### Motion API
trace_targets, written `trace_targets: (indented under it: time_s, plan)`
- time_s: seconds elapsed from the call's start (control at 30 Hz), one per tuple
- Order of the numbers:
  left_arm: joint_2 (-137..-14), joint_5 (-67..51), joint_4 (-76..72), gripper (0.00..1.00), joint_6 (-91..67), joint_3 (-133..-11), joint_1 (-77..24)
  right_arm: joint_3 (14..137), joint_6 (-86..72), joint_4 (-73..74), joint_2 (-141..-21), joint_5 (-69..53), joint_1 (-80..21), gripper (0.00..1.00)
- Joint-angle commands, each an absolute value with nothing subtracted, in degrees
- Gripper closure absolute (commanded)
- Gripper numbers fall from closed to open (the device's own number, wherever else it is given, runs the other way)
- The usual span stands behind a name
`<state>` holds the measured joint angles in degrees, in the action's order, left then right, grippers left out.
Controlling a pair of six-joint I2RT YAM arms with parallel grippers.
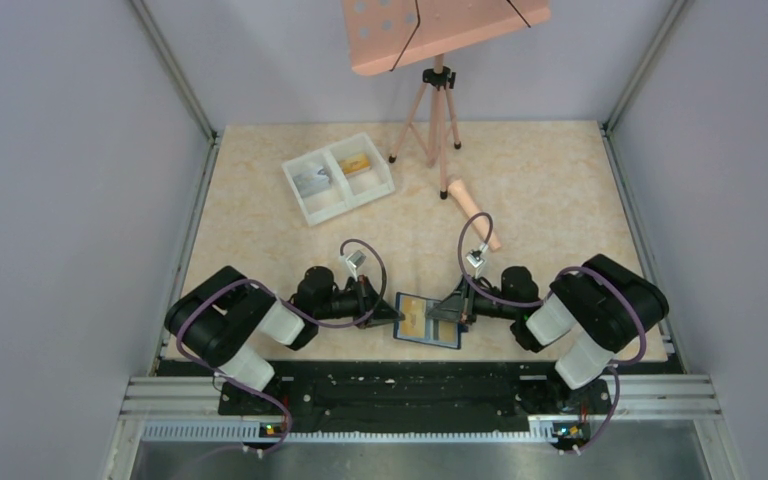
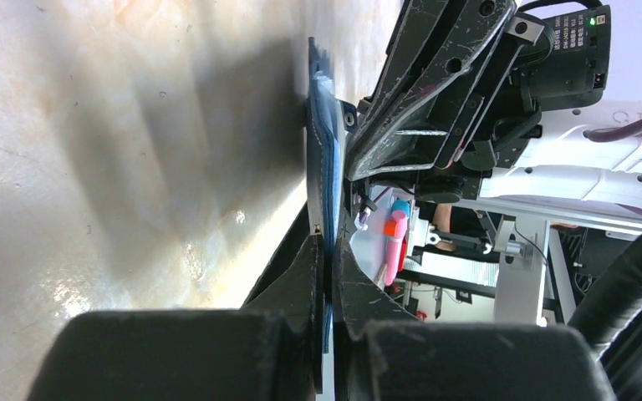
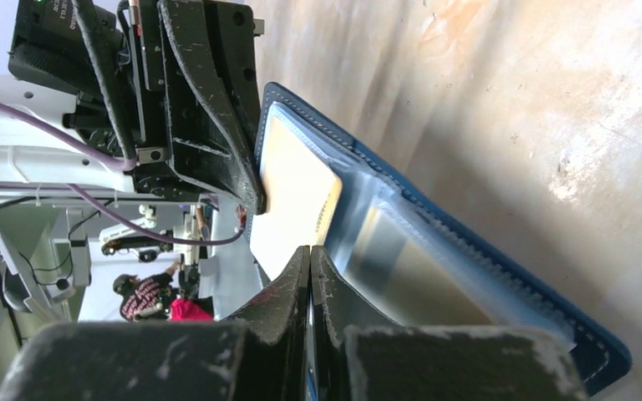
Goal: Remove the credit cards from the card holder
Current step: Remove the credit card from the card holder.
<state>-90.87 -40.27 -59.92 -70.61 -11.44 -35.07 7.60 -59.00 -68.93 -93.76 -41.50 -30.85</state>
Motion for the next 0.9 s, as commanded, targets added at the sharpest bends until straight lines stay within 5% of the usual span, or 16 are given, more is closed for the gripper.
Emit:
trace_targets:
  time_s: [0.0,0.37,0.5,0.87]
  plan:
    - [-91.13,-41.92,-63.1,1.0,-70.68,-11.03,-34.55,8.48,-58.68,-73.64,-93.65,-43.36,-30.51,1.0]
    - [-92.56,-43.78,-66.9,1.0,-71.86,-11.25,-34.6,8.7,-59.03,-73.59,-94.5,-43.61,-30.55,0.99]
    - [-92.96,-43.99,-69.56,1.0,-73.17,-11.26,-34.6,8.79,-59.39,-73.42,-94.63,-43.5,-30.52,0.79]
    - [-93.82,-43.51,-72.16,1.0,-74.58,-11.18,-34.62,8.09,-62.4,-80.33,-99.59,-42.8,-31.82,0.68]
